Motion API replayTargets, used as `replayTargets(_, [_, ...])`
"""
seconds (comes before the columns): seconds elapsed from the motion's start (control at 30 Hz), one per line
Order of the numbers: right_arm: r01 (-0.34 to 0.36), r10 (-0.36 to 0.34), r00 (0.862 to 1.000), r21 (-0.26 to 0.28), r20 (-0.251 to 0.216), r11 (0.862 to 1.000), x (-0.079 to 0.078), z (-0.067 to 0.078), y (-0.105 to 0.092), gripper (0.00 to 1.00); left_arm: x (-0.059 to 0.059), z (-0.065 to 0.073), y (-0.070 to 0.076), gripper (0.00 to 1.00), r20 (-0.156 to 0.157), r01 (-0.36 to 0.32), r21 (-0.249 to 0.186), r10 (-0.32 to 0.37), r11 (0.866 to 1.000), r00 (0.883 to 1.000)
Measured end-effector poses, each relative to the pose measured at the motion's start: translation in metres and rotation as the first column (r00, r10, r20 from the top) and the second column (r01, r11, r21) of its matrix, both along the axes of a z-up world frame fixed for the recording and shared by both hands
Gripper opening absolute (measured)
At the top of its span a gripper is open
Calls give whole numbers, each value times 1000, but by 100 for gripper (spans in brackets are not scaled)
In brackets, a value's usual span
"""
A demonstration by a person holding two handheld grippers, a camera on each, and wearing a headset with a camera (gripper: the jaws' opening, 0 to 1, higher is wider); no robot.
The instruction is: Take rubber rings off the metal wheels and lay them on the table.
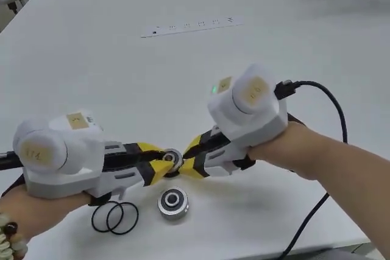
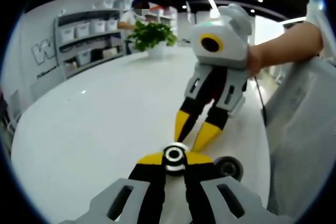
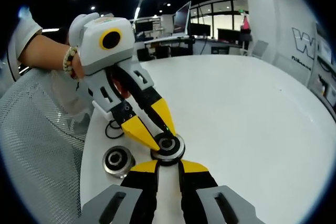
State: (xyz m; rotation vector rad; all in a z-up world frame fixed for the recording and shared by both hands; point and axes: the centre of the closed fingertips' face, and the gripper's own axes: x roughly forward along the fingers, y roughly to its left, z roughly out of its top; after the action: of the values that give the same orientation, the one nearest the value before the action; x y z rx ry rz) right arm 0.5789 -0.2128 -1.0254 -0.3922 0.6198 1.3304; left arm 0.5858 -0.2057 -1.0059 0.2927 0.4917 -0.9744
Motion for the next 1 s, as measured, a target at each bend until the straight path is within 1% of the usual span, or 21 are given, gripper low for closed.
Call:
replayTargets(0.07, [4,-4,1000,2,-7,1000,0,0,0,13,0,0,0,13,0,1,0,-1,1000,1000])
replayTargets(0.13, [4,-4,1000,8,-17,1000,-2,0,2,17,0,0,0,13,0,1,2,-1,1000,1000])
replayTargets(0.17, [1,-1,1000,6,-6,1000,-2,0,3,18,0,0,-1,13,0,4,5,-4,1000,1000])
replayTargets(0.2, [-17,18,999,-29,42,999,2,-3,0,17,0,0,-1,13,1,5,6,-5,1000,1000])
replayTargets(0.23, [-22,23,999,-13,23,1000,-3,-3,4,16,0,0,-1,13,1,6,7,-6,1000,1000])
replayTargets(0.27, [-20,21,999,-13,30,1000,-2,-3,4,16,0,0,-1,13,1,7,7,-7,1000,1000])
replayTargets(0.3, [-20,20,999,-11,25,1000,-2,-2,3,15,0,0,0,13,1,8,8,-8,1000,1000])
replayTargets(0.33, [-13,13,1000,-4,7,1000,-2,-2,3,14,0,0,0,13,1,8,9,-8,1000,1000])
replayTargets(0.43, [-18,18,1000,-5,12,1000,-2,-1,2,11,1,0,1,13,0,4,11,-4,1000,1000])
replayTargets(0.47, [-24,24,1000,-11,20,1000,-2,-1,3,10,1,0,1,13,-2,3,9,-3,1000,1000])
replayTargets(0.57, [-28,28,999,-20,25,999,-3,-1,3,10,1,0,2,13,-2,3,9,-3,1000,1000])
replayTargets(0.63, [-15,15,1000,-14,8,1000,-3,-1,3,11,1,0,2,13,-2,4,9,-4,1000,1000])
replayTargets(0.67, [-13,13,1000,-12,6,1000,-3,-1,3,11,1,0,2,13,-3,6,9,-6,1000,1000])
replayTargets(0.77, [-3,3,1000,-16,27,1000,1,0,2,16,1,0,2,13,-2,9,10,-9,1000,1000])
replayTargets(0.83, [6,-5,1000,-11,26,1000,2,0,3,18,1,0,2,13,-3,10,9,-10,1000,1000])
replayTargets(0.87, [9,-9,1000,-3,17,1000,1,1,3,18,1,0,3,13,-3,10,9,-10,1000,1000])
replayTargets(0.9, [18,-18,1000,40,-8,999,0,4,7,19,1,0,3,13,-3,11,9,-11,1000,1000])
replayTargets(0.93, [6,-5,1000,44,-13,999,-2,5,8,19,1,0,2,13,-3,13,9,-13,1000,1000])
replayTargets(0.97, [4,-5,1000,22,9,1000,1,4,7,19,1,0,2,13,-2,13,10,-13,1000,1000])
replayTargets(1.0, [-1,0,1000,15,20,1000,0,3,7,20,1,0,2,13,-3,13,10,-13,1000,1000])
